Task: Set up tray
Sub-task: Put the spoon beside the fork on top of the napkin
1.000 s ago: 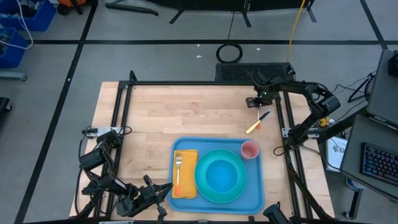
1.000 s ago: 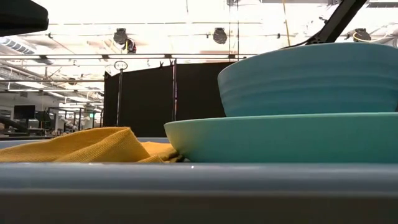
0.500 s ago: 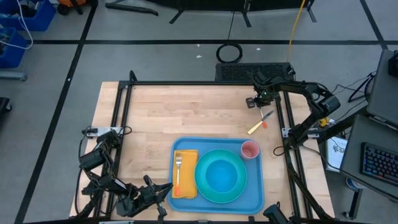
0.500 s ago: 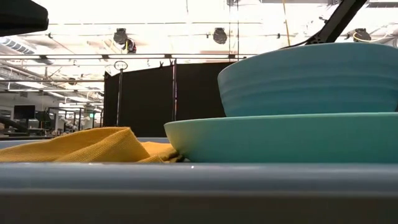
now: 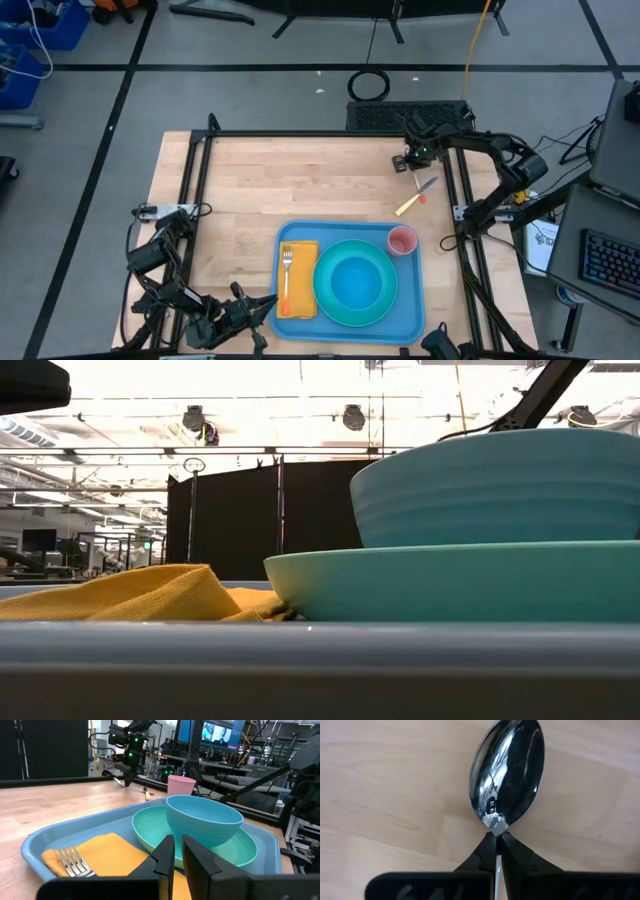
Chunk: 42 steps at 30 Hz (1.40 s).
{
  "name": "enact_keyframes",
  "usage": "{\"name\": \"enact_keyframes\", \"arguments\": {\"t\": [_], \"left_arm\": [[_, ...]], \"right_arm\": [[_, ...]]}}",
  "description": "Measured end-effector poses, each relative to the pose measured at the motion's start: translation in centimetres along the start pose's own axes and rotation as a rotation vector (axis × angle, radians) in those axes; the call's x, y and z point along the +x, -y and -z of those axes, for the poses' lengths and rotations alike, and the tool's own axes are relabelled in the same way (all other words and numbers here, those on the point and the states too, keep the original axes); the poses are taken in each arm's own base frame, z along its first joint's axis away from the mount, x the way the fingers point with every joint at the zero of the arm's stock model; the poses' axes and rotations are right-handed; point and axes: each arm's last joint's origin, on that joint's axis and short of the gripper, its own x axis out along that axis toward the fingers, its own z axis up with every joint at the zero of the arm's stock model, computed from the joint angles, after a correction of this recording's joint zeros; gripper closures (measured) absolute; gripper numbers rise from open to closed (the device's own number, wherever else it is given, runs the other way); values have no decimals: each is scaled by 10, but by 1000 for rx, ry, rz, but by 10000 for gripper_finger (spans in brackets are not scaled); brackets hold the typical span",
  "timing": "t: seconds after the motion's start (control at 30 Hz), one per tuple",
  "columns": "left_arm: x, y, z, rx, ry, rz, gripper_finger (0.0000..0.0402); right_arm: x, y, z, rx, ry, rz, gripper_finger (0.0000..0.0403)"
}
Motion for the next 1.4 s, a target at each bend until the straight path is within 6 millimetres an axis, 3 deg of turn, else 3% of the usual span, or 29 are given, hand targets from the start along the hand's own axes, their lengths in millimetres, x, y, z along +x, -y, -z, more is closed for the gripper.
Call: {"name": "enact_keyframes", "arguments": {"t": [0.33,0.63,0.97,1.4], "left_arm": [[0,0,0,-1,0,12,364],[0,1,0,-17,-1,26,364],[0,2,0,-36,-2,58,364],[0,2,0,-62,-3,60,364]], "right_arm": [[-21,-10,3,-51,100,-46,402],[-54,-21,12,-101,241,-82,402],[-93,-38,30,-174,434,-157,403],[-124,-71,60,-288,600,-274,403]]}}
